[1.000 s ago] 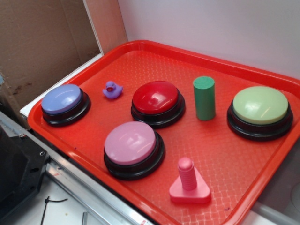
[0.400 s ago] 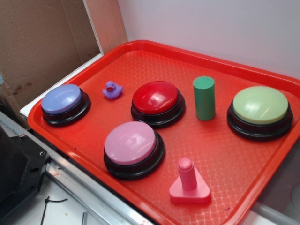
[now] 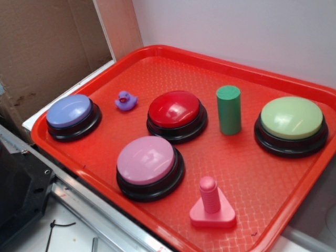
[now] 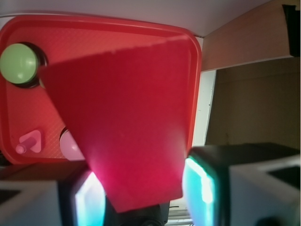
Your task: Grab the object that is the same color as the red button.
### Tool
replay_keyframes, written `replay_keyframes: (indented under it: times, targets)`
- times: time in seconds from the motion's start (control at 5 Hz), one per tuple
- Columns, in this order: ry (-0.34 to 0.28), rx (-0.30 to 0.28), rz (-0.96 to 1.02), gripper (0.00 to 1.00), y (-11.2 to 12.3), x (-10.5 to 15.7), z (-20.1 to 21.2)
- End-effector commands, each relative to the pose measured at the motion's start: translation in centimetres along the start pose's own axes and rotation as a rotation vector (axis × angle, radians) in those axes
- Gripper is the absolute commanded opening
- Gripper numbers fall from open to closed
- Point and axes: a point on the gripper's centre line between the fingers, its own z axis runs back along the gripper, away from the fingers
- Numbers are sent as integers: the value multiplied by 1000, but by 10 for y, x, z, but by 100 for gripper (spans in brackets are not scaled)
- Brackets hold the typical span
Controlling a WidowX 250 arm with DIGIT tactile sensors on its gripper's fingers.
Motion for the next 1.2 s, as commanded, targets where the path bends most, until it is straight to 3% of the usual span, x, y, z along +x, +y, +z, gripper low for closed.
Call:
replay_keyframes:
  times: [0.0,0.2,0.4,0.8,1.0]
  targets:
    - [-44,-22,29,3,-4,-1,3]
    - [-48,-8,67,12,-3,1,2]
    - [-46,-9,69,0,-4,2,3]
    - [-66,-35,56,0,-5,5,0]
    - [-42,1,32,0,-4,9,2]
